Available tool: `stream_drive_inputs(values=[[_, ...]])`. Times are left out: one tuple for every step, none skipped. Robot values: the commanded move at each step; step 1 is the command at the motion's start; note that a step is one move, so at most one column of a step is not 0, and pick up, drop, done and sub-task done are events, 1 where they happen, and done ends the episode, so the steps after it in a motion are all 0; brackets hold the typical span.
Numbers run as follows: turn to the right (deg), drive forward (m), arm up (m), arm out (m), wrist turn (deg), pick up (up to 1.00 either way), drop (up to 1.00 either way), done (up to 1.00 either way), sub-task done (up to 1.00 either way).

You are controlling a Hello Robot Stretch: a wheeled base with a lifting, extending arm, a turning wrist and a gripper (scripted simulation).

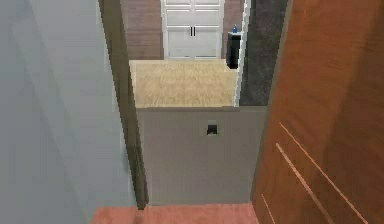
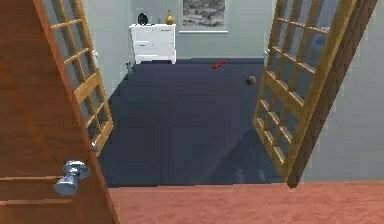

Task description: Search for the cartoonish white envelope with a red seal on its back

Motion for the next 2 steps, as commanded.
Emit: stream_drive_inputs(values=[[0.0,0.15,0.0,0.0,0.0,0.0,0.0,0.0,0.0],[0.0,1.0,0.0,0.0,0.0,0.0,0.0,0.0,0.0]])
